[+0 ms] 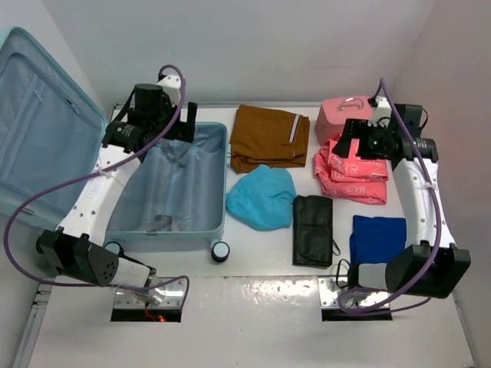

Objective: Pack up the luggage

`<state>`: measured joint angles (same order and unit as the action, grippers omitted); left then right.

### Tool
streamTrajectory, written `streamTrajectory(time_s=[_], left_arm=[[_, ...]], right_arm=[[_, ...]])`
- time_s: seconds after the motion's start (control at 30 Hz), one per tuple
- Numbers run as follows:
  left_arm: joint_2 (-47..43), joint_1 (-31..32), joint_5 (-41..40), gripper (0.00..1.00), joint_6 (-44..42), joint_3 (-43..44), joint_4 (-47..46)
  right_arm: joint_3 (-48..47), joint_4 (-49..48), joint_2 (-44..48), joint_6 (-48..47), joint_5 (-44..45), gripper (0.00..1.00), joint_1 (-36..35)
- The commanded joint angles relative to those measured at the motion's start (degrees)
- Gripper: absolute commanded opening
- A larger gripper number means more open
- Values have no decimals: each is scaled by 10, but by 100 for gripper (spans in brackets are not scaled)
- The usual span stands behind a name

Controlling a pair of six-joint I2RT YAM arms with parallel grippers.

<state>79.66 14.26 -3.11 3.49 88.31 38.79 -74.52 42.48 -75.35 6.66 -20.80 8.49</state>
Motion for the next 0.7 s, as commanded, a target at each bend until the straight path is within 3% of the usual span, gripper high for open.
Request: streamTrajectory(time_s=[0.0, 0.13, 0.2, 0.33, 0.43, 0.5, 0.67], left_arm=[[-27, 4, 6, 100, 2, -1, -34], [-27, 4, -25, 100, 38, -1, -39], [-21, 4, -30, 100, 56, -1, -39], [-21, 4, -37, 100, 82, -1, -49], [-10, -2, -43, 100, 98, 10, -49], [-4, -2, -43, 100, 104, 10, -49], [1, -2, -37, 100, 126, 10, -49]], right_arm=[[-12, -48, 10, 54, 22, 100, 6], [17, -108, 29, 111, 0, 100, 28], [17, -125, 25, 128, -14, 96, 29], [15, -166, 2, 256, -22, 83, 36], [59, -255, -5, 375, 14, 69, 42], [67, -325, -24, 440, 46, 64, 38], [-26, -318, -143, 490, 131, 55, 16]])
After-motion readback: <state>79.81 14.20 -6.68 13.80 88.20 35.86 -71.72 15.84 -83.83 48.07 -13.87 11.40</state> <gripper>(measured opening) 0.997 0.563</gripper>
